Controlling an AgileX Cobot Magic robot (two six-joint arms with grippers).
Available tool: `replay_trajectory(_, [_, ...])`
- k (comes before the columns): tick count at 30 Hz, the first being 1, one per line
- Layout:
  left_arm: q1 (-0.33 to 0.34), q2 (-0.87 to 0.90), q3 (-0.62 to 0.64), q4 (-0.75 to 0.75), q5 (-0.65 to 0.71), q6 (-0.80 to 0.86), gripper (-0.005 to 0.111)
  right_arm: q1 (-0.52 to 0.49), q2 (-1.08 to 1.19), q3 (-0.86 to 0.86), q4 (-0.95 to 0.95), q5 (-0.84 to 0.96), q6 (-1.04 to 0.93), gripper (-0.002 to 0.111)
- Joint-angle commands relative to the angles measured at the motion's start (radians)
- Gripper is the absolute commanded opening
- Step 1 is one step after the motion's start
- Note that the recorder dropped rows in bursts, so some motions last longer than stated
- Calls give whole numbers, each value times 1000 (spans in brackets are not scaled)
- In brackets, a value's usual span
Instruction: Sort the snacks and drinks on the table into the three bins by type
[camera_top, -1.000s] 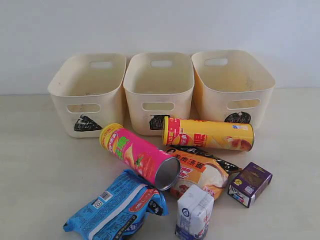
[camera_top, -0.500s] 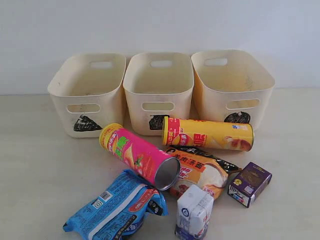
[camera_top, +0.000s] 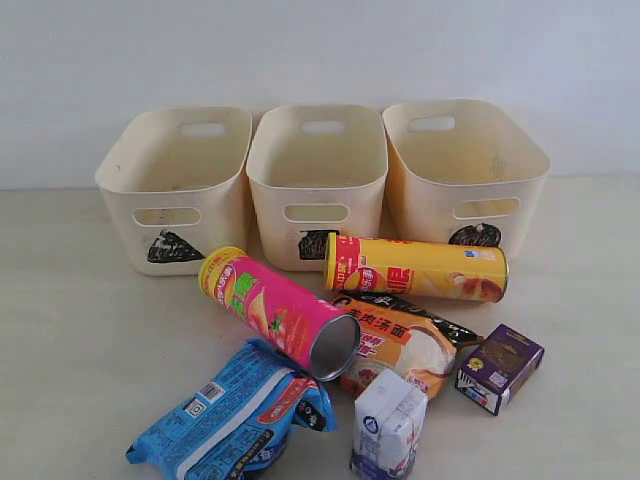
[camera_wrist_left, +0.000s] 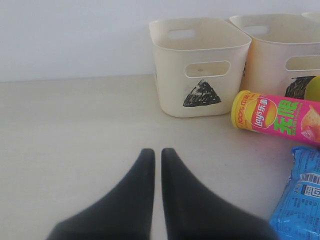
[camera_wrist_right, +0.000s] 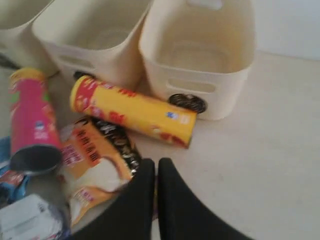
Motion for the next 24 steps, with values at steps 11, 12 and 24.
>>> replay_trajectory(11, [4, -4, 4, -1, -7, -8, 4, 421, 283, -59, -113, 42, -94, 0])
replay_trajectory(12, [4, -4, 4, -1, -7, -8, 4, 439, 302, -78, -133, 67, -78, 0])
replay_trajectory(24, [4, -4, 4, -1, -7, -8, 4, 547, 448, -139, -214, 156, -39, 59])
